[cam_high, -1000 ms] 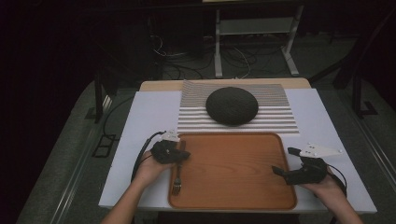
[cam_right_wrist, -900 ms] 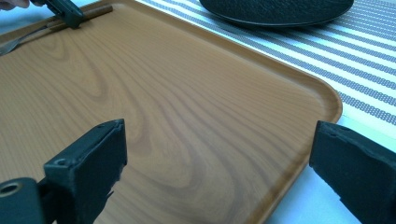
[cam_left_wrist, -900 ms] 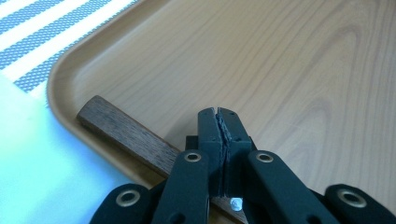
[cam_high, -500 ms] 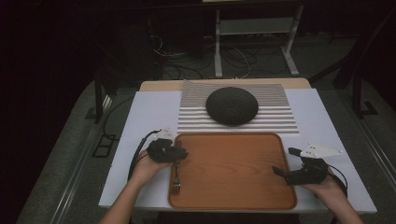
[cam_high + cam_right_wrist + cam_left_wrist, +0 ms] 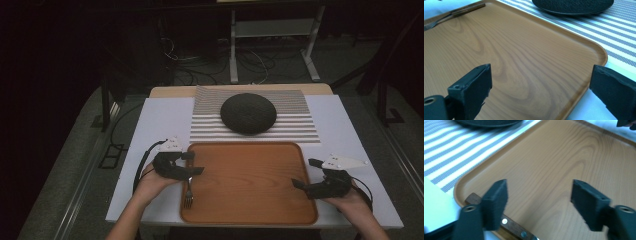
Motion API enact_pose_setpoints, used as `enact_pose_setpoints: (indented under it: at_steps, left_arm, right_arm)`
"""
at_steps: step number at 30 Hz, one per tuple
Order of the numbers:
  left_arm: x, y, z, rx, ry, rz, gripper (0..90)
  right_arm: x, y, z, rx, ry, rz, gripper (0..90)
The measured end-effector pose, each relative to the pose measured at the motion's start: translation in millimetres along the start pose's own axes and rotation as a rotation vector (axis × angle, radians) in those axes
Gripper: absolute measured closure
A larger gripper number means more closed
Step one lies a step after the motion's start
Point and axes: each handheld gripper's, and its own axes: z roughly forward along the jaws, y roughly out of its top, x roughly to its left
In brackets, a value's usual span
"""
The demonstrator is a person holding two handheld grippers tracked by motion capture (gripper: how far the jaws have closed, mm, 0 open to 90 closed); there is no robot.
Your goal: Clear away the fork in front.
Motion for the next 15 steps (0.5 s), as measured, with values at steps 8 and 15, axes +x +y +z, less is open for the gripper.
enact_pose_setpoints:
  at_steps: [8, 15]
  left_arm:
    - [-2.4, -18.3, -14.9, -0.037, 0.025, -0.015, 11.8]
    - [0.1, -32.9, -22.4, -0.051, 0.058, -0.022, 0.0]
  right_arm:
    - [0.7, -0.2, -1.0, -0.003, 0.005, 0.000, 4.3]
    - [2.2, -0.3, -0.5, 0.001, 0.009, -0.003, 4.4]
